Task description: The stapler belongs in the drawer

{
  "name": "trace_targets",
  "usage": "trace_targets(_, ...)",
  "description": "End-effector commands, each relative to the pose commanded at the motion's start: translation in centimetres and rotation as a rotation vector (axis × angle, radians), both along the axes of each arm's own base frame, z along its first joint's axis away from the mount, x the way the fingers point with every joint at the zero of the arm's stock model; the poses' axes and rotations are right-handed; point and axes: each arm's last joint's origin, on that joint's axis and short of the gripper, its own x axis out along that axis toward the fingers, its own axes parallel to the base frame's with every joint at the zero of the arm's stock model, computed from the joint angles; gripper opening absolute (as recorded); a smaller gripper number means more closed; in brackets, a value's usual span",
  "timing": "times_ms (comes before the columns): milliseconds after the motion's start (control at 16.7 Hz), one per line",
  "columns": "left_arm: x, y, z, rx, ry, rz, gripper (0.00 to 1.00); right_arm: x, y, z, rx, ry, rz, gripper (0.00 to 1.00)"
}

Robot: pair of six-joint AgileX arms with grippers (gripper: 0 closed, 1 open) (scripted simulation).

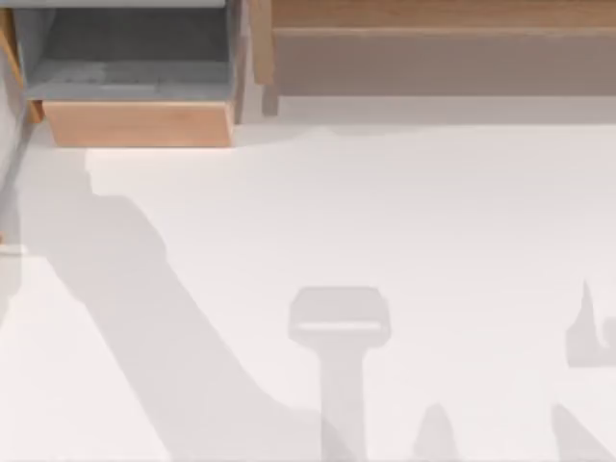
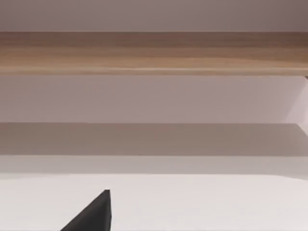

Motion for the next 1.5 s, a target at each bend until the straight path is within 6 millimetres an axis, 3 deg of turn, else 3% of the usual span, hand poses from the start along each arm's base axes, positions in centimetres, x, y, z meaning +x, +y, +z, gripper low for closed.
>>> trace_targets(240,-0.2,0.4,4.0,0.071,-0.228,-0.093,1.0,0.0,0.0,0.0,0.0,0.0,0.0,1.0)
trace_targets(480,-1.3,2.2,8.7,0.261,-0.564,-0.228,1.0,0.0,0.0,0.0,0.0,0.0,0.0,1.0)
trace_targets(660,-3.5,4.6,11.3,0.506,-0.804,-0.334,1.0,0.0,0.0,0.0,0.0,0.0,0.0,1.0)
trace_targets(840,-7.0,7.3,12.3,0.818,-0.966,-0.432,1.0,0.0,0.0,0.0,0.0,0.0,0.0,1.0)
trace_targets(960,-9.9,8.7,11.8,1.032,-1.017,-0.496,1.0,0.0,0.0,0.0,0.0,0.0,0.0,1.0)
trace_targets(1140,-14.4,9.7,9.4,1.312,-1.024,-0.597,1.0,0.0,0.0,0.0,0.0,0.0,0.0,1.0)
trace_targets(1320,-18.2,8.9,5.3,1.477,-0.991,-0.708,1.0,0.0,0.0,0.0,0.0,0.0,0.0,1.0)
trace_targets(1500,-20.9,6.6,0.7,1.508,-0.974,-0.819,1.0,0.0,0.0,0.0,0.0,0.0,0.0,1.0)
